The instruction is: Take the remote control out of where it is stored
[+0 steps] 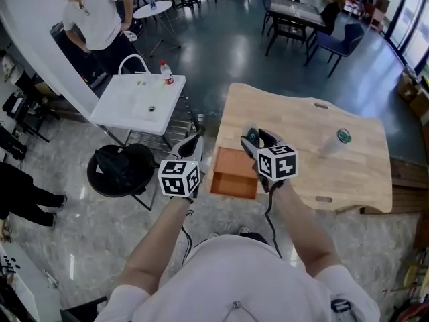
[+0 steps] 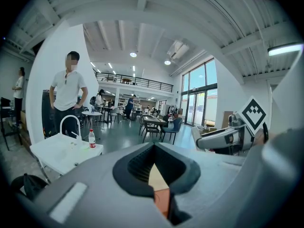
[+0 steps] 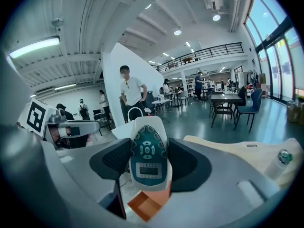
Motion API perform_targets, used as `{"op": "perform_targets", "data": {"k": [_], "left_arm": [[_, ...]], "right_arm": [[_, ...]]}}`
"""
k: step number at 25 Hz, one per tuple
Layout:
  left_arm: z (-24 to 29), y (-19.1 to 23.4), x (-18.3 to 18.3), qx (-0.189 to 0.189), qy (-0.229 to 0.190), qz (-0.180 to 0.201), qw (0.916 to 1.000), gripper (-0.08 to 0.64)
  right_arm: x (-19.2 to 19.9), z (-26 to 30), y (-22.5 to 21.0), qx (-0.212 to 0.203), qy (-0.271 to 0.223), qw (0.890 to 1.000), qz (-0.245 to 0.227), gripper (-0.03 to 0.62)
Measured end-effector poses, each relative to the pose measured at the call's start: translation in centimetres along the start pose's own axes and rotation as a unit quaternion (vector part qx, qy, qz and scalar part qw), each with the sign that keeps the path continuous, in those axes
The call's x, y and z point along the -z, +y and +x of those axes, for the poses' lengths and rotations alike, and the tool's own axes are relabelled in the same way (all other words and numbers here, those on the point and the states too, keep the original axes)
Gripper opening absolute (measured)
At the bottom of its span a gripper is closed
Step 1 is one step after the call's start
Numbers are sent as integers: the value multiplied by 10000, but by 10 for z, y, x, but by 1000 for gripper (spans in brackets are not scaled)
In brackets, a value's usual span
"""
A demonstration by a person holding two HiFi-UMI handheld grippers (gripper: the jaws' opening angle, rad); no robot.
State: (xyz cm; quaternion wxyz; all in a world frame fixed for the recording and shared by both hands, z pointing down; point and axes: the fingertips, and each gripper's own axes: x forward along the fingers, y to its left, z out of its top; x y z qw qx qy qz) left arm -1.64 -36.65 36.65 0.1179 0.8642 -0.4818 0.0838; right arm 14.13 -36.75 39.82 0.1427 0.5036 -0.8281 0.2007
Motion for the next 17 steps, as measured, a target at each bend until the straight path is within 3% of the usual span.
{"op": "perform_targets", "data": {"k": [17], "left_arm": [[-1, 1, 4, -37, 22, -11, 10000, 0]], "right_arm": [[3, 1, 2, -28, 28, 10000, -1, 282]]}}
